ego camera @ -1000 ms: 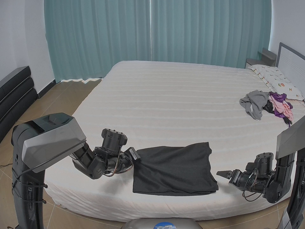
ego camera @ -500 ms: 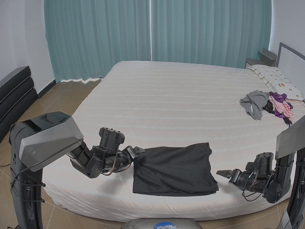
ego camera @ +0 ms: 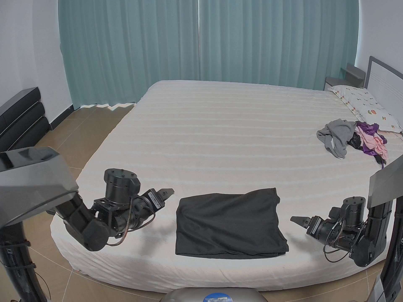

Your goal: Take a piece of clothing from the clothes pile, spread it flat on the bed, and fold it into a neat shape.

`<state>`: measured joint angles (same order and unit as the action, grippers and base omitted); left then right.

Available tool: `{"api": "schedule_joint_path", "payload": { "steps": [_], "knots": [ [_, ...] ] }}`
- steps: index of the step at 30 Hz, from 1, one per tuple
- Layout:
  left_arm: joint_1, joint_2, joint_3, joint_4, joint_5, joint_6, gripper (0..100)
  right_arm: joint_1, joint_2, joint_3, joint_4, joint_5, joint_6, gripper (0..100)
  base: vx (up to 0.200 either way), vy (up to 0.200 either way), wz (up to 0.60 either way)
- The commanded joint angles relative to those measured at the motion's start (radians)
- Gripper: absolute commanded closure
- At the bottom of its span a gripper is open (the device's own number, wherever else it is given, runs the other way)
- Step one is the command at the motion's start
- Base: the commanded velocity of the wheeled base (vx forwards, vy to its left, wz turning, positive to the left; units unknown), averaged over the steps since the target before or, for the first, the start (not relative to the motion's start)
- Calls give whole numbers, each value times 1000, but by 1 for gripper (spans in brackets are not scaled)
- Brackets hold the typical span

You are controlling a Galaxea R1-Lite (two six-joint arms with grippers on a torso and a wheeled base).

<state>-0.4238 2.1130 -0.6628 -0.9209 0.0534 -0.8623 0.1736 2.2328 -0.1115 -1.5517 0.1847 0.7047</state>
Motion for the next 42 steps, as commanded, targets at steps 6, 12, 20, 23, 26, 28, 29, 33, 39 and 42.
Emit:
{"api": "schedule_joint_path", "payload": {
  "steps": [6,12,20,23,26,28,29,33,39,42],
  "knots": [
    [88,-588,249,-24,83,146,0,-22,-469,111,12,-117,-54,0,0,0,0],
    [96,-814,313,69,152,249,0,-71,-748,111,134,-185,-151,0,0,0,0],
    [40,-1226,394,385,290,321,0,-88,-1360,111,703,-171,-295,0,0,0,0],
    [40,-1358,394,508,312,359,0,-82,-1627,111,958,-131,-432,0,0,0,0],
    [50,-1460,399,623,322,421,0,-82,-1840,98,1176,-113,-542,0,0,0,0],
    [57,-1587,388,751,325,464,0,-86,-2013,35,1417,-111,-617,0,0,0,0],
    [62,-1610,388,777,325,471,0,-85,-2044,21,1464,-114,-623,0,0,0,0],
    [169,-1765,390,916,324,554,0,-88,-2138,-40,1641,-133,-665,0,0,0,0],
    [300,-1955,390,991,318,700,0,-138,-2164,-59,1625,-137,-709,0,0,0,0],
    [318,-2015,396,1017,318,721,0,-174,-2233,10,1638,-152,-804,0,0,0,0]
  ]
}}
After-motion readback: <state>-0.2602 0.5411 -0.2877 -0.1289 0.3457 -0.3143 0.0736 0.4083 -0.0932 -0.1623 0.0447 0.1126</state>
